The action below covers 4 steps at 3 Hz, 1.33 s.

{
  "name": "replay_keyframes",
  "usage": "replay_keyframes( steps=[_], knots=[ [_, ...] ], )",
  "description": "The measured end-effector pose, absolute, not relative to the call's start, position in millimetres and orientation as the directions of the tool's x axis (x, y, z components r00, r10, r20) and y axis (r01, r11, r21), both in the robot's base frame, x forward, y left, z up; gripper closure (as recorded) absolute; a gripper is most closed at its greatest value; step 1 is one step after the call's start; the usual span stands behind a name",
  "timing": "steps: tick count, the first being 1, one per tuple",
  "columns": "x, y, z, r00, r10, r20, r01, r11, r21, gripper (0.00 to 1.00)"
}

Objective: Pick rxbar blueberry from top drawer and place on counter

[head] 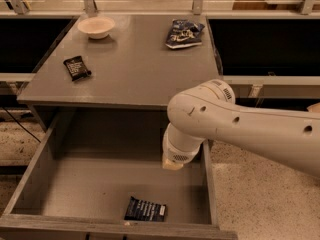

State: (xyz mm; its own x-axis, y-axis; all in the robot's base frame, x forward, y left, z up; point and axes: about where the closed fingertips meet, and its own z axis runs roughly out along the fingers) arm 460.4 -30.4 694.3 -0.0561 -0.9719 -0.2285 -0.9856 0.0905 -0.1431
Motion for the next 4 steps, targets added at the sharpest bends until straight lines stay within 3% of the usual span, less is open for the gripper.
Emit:
replay_keyframes(
  steps=[2,4],
  knots=[
    [443.3,-165.0,675.3,-0.367,-0.919,-0.140,-0.924,0.378,-0.060,1.00],
    [394.7,-306.2,661.3,-0.617,-0.782,-0.091,-0.786,0.618,0.023,1.00]
  ],
)
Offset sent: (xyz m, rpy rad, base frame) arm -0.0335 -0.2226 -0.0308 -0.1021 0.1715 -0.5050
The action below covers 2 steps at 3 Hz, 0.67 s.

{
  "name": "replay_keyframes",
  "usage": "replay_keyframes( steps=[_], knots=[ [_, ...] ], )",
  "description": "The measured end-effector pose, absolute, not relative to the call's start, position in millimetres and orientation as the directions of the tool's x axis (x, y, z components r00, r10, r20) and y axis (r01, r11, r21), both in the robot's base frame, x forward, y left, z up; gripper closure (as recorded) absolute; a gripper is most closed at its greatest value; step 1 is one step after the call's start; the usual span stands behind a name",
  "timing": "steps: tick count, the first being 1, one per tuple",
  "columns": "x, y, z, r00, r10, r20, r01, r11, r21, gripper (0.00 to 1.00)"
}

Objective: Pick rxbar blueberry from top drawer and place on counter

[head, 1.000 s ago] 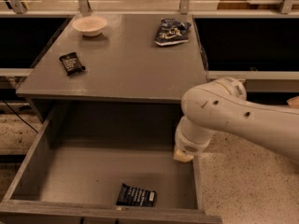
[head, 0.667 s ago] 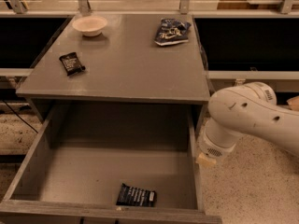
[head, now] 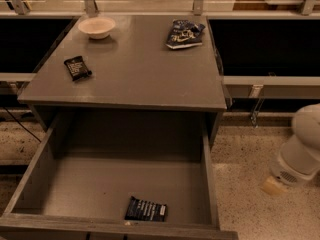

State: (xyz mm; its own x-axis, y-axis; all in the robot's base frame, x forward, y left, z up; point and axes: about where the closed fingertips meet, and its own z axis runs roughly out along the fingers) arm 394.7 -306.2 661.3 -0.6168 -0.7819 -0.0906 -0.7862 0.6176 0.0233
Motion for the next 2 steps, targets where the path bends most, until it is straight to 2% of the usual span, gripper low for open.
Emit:
replay_keyframes(
  steps=[1,2],
  knots=[
    [378.8,-351.0,649.7,-0.682,-0.728,-0.072,-0.731,0.679,0.066,1.00],
    [378.7,-353.0,648.9,-0.685,-0.725,-0.071,-0.728,0.682,0.066,0.82]
  ],
)
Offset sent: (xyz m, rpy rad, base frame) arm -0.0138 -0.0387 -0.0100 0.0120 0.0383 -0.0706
